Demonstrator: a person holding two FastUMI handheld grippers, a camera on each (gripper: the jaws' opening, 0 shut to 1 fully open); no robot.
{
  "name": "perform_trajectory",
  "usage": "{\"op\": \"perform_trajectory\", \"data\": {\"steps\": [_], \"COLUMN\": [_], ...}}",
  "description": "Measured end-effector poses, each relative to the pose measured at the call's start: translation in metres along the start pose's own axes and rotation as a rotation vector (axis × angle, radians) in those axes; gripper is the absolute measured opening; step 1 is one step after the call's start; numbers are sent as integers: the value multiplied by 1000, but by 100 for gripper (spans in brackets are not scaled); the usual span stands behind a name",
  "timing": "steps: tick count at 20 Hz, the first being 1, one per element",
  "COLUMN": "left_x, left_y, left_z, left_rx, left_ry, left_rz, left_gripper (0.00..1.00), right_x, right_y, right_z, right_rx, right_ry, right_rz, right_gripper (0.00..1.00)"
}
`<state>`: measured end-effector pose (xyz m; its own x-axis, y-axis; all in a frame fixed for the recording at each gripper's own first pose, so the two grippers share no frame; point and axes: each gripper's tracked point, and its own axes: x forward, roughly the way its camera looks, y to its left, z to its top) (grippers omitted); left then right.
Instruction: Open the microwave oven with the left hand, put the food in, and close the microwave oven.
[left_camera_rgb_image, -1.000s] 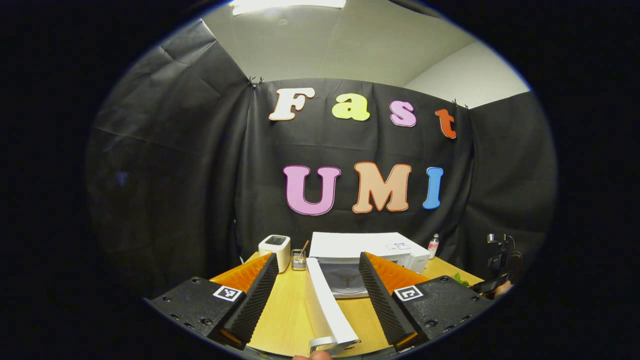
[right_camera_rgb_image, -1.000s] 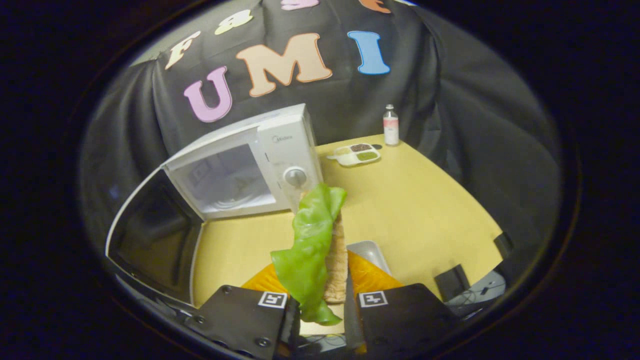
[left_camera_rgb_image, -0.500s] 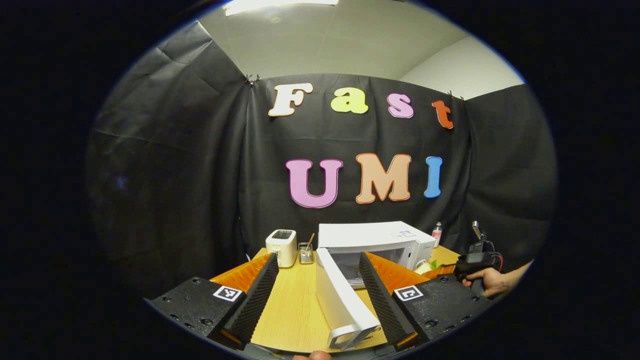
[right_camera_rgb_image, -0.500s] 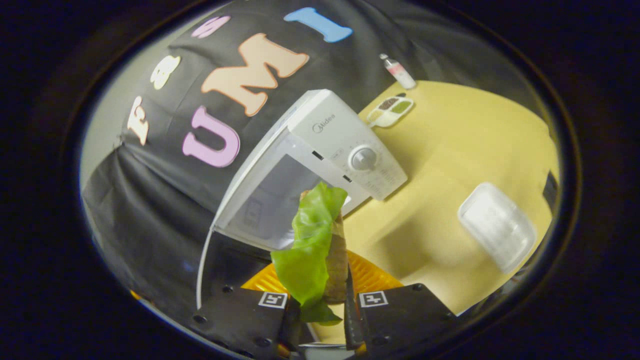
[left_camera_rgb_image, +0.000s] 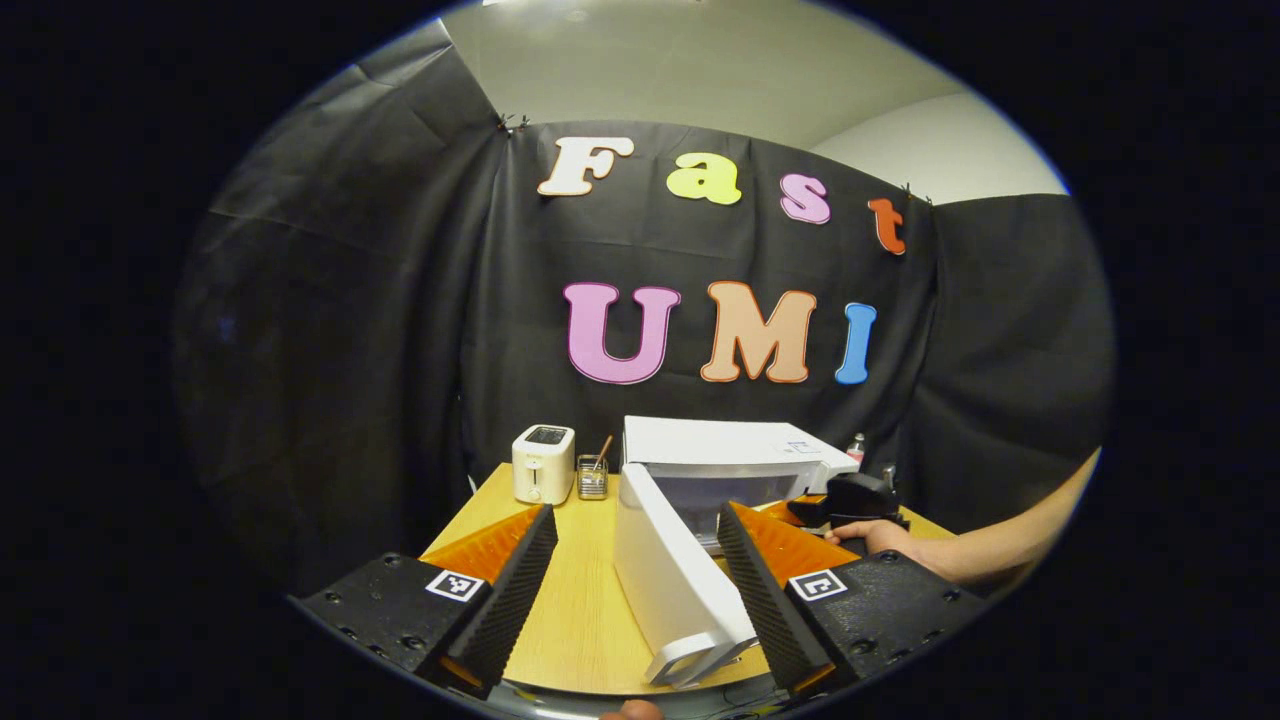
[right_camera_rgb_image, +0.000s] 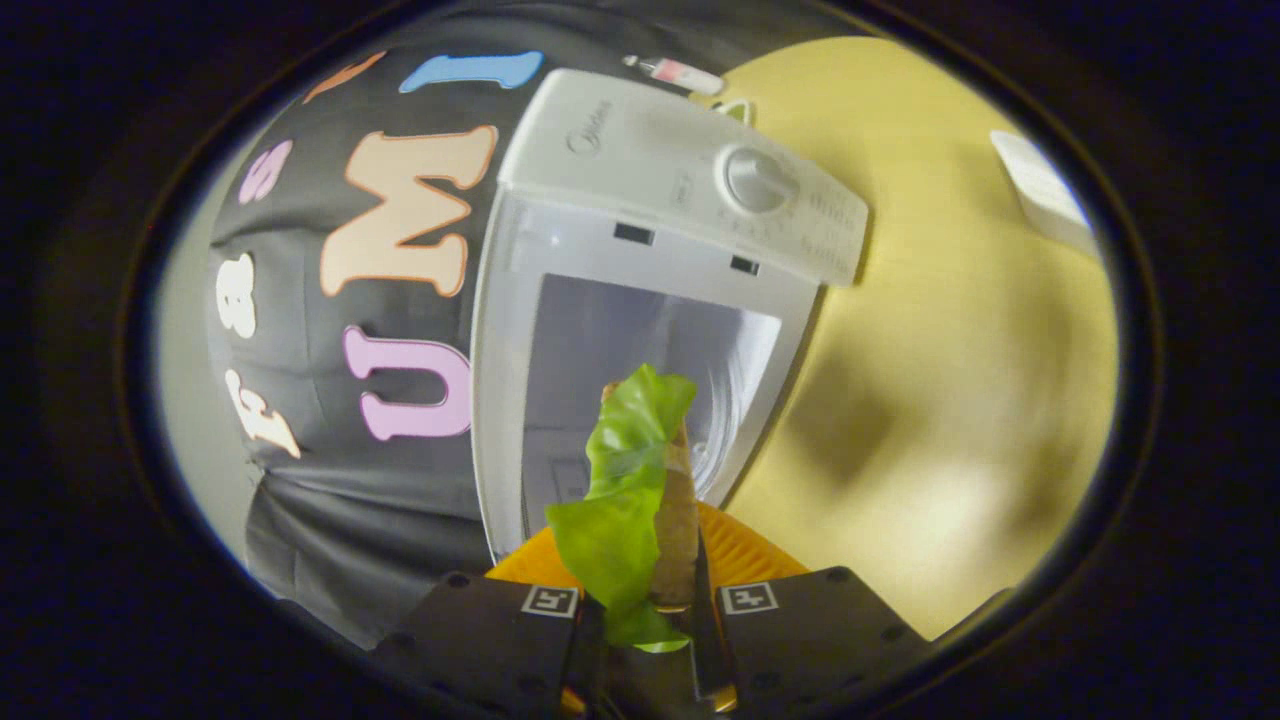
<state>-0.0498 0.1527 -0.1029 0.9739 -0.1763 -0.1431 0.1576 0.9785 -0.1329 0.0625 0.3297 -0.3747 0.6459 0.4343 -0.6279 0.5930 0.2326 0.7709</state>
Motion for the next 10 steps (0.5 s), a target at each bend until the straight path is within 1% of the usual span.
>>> {"op": "perform_trajectory", "data": {"steps": [2,3,4,5,6,7,8,9,10], "left_x": [1,0,0,0,0,2,3,4,5], "left_y": [4,5,6,7,8,10,12,15,17], "left_z": [-7,-10,-10,-14,-15,-16,-16,-17,-16], "left_rx": [17,23,26,30,34,39,46,54,62], "left_ry": [16,25,34,47,55,62,68,73,76], "left_rz": [4,4,1,0,-1,-1,2,3,6], "left_gripper": [95,95,92,95,92,95,92,92,95], "right_x": [18,25,34,43,51,60,67,74,81], "right_y": [7,10,11,12,11,11,11,10,8], "right_z": [-2,-1,1,4,5,7,6,5,4], "right_rx": [-44,-50,-40,-32,-29,-30,-34,-35,-37], "right_ry": [-35,-59,-83,-105,-128,-143,-150,-146,-150], "right_rz": [14,22,28,32,30,37,39,41,39], "right_gripper": [37,37,37,36,37,37,37,37,37]}}
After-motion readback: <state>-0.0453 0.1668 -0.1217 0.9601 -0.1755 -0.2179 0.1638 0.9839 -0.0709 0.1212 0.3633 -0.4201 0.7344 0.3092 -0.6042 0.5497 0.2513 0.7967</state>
